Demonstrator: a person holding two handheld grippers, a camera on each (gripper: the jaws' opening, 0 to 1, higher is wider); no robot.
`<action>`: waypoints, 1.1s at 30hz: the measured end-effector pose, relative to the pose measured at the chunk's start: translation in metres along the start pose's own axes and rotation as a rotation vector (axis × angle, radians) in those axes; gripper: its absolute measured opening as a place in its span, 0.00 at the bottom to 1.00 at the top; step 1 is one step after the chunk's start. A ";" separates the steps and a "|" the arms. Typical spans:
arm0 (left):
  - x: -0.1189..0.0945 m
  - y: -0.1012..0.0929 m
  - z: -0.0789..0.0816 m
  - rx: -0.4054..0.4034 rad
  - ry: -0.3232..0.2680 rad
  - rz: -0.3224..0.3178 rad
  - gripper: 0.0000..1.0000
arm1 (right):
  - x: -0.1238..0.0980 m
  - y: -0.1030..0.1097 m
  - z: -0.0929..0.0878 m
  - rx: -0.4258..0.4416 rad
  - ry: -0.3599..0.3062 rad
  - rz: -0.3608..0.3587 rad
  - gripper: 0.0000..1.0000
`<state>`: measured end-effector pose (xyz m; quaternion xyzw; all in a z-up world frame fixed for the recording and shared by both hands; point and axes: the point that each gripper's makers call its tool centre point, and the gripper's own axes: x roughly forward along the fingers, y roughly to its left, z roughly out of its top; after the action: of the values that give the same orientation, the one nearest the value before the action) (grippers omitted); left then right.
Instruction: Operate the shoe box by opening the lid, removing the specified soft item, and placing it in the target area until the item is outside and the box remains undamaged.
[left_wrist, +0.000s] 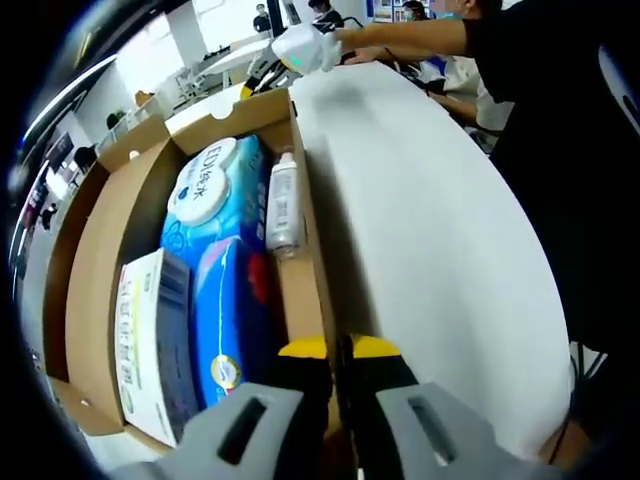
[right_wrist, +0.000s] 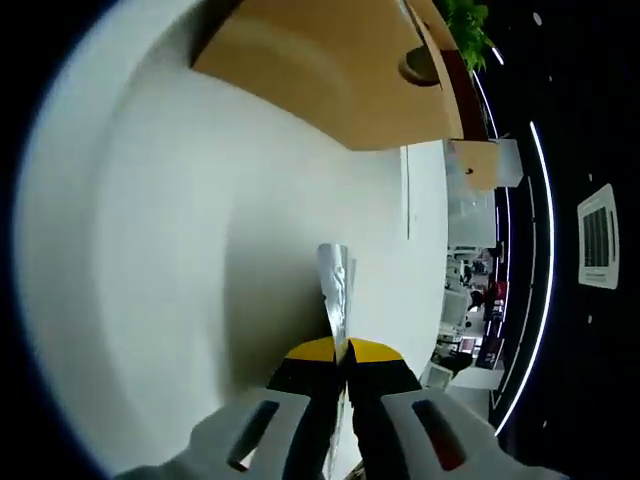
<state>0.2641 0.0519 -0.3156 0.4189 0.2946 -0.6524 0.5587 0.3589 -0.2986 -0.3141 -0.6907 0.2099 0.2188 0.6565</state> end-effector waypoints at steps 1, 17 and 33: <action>0.000 0.000 0.000 0.000 0.000 0.000 0.04 | 0.000 0.000 0.001 0.003 -0.001 0.004 0.00; 0.000 0.000 0.000 0.021 0.006 0.004 0.04 | 0.001 0.009 -0.005 0.017 -0.004 0.064 0.05; 0.000 0.000 0.000 0.030 0.010 0.005 0.04 | -0.011 0.011 0.006 0.083 -0.008 0.099 0.08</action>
<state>0.2641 0.0523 -0.3156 0.4312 0.2863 -0.6532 0.5527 0.3438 -0.2933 -0.3170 -0.6508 0.2500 0.2449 0.6738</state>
